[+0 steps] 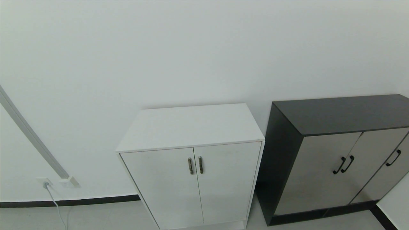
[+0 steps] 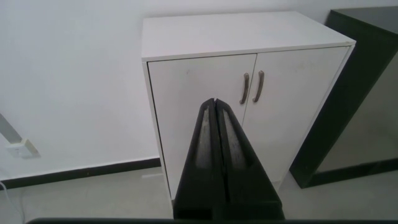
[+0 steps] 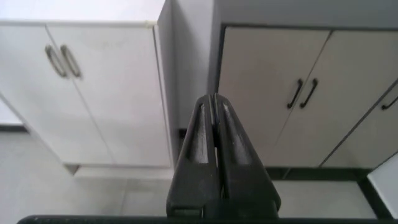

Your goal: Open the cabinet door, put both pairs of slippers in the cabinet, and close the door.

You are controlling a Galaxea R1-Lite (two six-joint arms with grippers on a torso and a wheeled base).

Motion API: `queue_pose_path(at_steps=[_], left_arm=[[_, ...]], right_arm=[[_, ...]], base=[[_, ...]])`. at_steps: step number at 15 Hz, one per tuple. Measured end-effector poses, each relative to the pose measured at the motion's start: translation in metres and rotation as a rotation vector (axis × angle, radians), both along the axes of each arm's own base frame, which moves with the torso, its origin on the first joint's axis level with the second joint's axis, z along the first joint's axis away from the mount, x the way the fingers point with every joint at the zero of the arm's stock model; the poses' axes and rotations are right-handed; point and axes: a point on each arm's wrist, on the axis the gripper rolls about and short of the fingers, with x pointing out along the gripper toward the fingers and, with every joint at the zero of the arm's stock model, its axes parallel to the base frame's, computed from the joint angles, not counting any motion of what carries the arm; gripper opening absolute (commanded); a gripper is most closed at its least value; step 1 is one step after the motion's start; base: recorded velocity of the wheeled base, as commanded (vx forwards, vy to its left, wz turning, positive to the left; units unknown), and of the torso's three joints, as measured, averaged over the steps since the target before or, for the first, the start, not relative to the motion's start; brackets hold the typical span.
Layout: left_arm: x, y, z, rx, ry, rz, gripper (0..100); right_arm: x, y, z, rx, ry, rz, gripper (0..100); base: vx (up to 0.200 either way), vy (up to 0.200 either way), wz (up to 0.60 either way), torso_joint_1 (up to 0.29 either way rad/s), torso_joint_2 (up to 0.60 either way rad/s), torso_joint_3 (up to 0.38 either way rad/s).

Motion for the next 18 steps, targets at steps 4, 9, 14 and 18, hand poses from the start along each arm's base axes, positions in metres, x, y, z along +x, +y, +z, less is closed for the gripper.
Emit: queue_pose_path(at_steps=[4,9,14,18], left_arm=[[0.0000,0.0000,0.0000,0.001,0.000,-0.001,0],[0.0000,0.0000,0.0000,0.001,0.000,-0.001,0],[0.0000,0.0000,0.0000,0.001,0.000,-0.001,0],[0.0000,0.0000,0.0000,0.002,0.000,0.000,0]], right_arm=[[-0.0026,-0.0004,-0.0003,0.079,-0.033,-0.031,0],[-0.0031,-0.0023,0.0000,0.107,-0.047,-0.117,0],[-0.0031,-0.0023,-0.0001,0.102,-0.047,-0.117,0],[-0.0031,-0.0021,-0.0001,0.094,-0.046,-0.112,0]], base=[[0.000,0.000,0.00,0.000,0.00,0.000],[0.000,0.000,0.00,0.000,0.00,0.000],[0.000,0.000,0.00,0.000,0.00,0.000],[0.000,0.000,0.00,0.000,0.00,0.000]])
